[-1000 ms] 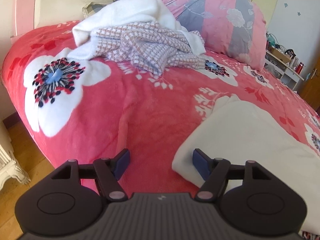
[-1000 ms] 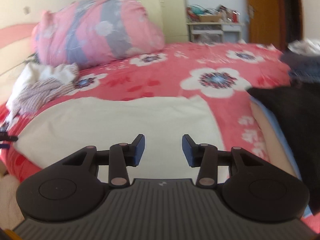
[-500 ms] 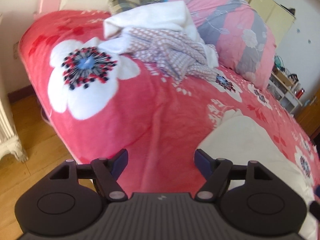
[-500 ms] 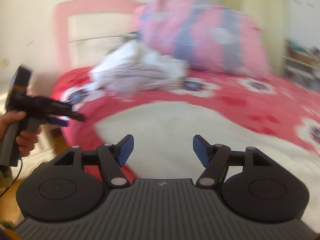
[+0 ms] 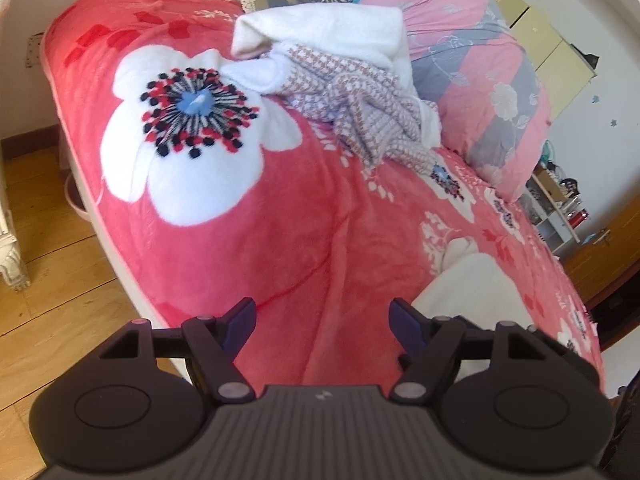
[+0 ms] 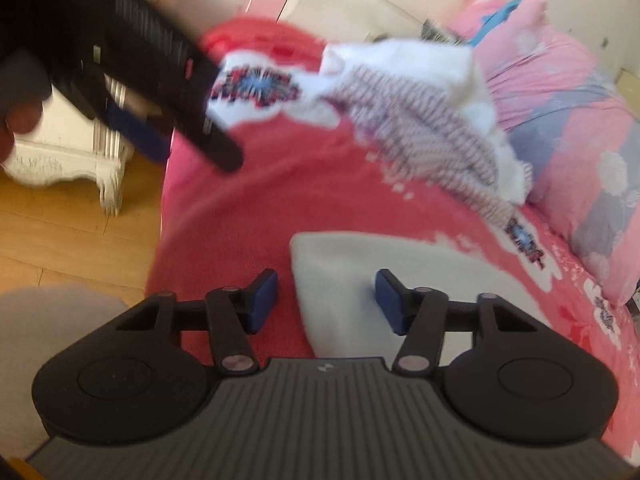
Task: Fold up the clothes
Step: 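Move both tools back over the folded sweatshirt and grasp its edge with the right tool, then grasp the sweatshirt edge with the left tool while the right tool holds it too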
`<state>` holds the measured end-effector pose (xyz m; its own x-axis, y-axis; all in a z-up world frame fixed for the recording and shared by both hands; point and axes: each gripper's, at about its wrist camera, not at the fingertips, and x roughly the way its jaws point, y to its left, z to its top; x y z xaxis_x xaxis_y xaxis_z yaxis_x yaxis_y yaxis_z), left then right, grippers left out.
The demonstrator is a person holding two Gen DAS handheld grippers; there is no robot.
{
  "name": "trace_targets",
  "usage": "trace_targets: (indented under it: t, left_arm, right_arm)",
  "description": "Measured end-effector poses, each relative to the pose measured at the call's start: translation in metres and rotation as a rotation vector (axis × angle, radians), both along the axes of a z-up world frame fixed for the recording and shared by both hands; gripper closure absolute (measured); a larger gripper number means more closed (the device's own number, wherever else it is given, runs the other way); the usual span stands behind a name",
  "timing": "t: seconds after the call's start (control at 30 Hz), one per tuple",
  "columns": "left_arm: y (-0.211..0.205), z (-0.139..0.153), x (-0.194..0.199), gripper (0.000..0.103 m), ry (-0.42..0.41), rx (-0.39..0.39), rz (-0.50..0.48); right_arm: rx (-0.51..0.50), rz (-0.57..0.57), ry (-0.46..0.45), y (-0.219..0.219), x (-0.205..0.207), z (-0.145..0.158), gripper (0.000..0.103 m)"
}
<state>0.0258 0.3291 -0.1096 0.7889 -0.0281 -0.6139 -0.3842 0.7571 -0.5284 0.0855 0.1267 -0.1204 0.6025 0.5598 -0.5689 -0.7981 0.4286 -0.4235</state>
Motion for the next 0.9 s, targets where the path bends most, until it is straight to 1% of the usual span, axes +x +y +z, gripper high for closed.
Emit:
trace_targets:
  t: [0.03,0.07,0.1,0.13,0.23,0.3,0.33,0.4,0.43,0.5,0.6,0.73,0.77,0.9]
  left_arm:
    - [0.001,0.001,0.003,0.029,-0.01,-0.002,-0.004]
    - [0.002,0.002,0.006,0.029,-0.022,-0.008,-0.014]
    - [0.003,0.002,0.01,0.029,-0.035,-0.024,-0.026]
    - [0.004,0.002,0.016,0.029,-0.046,-0.05,-0.04]
    - [0.008,-0.001,0.04,0.029,-0.076,-0.163,-0.096]
    - [0.007,-0.005,0.064,0.027,-0.096,-0.262,-0.163]
    - [0.007,-0.007,0.076,0.026,-0.105,-0.313,-0.197]
    - [0.005,-0.014,0.107,0.026,-0.101,-0.416,-0.267]
    - [0.003,-0.016,0.122,0.026,-0.087,-0.45,-0.294]
    - [-0.004,-0.02,0.151,0.025,-0.058,-0.482,-0.341]
    - [-0.014,-0.025,0.19,0.025,0.001,-0.488,-0.42]
    - [-0.025,-0.036,0.225,0.025,0.064,-0.531,-0.489]
    - [-0.028,-0.036,0.231,0.025,0.073,-0.531,-0.501]
    - [-0.044,-0.034,0.257,0.025,0.104,-0.475,-0.571]
  right_arm:
    - [0.024,-0.013,0.019,-0.002,0.002,0.002,0.065]
    - [0.053,-0.039,0.044,-0.005,0.007,0.006,0.073]
    - [0.089,-0.068,0.067,-0.01,0.012,0.01,0.087]
    - [0.127,-0.096,0.092,-0.015,0.018,0.015,0.091]
    - [0.304,-0.165,0.208,-0.041,0.033,0.03,0.095]
    - [0.403,-0.192,0.264,-0.058,0.04,0.039,0.095]
    - [0.439,-0.199,0.28,-0.065,0.041,0.042,0.095]
    - [0.465,-0.202,0.278,-0.072,0.037,0.046,0.096]
    - [0.474,-0.202,0.275,-0.075,0.035,0.048,0.096]
    - [0.481,-0.204,0.267,-0.08,0.031,0.049,0.096]
    - [0.495,-0.214,0.263,-0.086,0.028,0.05,0.096]
    - [0.517,-0.222,0.264,-0.096,0.025,0.053,0.096]
    - [0.521,-0.222,0.262,-0.097,0.025,0.054,0.096]
    - [0.533,-0.217,0.267,-0.101,0.023,0.055,0.096]
